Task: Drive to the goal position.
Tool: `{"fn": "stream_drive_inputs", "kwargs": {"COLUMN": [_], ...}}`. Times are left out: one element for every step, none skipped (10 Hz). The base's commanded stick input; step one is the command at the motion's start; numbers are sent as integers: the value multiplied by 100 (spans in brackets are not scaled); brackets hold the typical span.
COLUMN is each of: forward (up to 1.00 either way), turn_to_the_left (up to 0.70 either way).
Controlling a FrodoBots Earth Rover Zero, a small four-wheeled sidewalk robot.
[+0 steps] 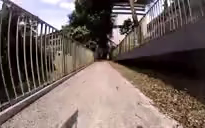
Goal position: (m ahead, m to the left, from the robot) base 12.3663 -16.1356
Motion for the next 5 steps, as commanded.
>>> {"fn": "stream_drive_inputs", "kwargs": {"forward": [100, 100, 100, 100, 100], "turn_to_the_left": [0, 0, 0, 0, 0]}}
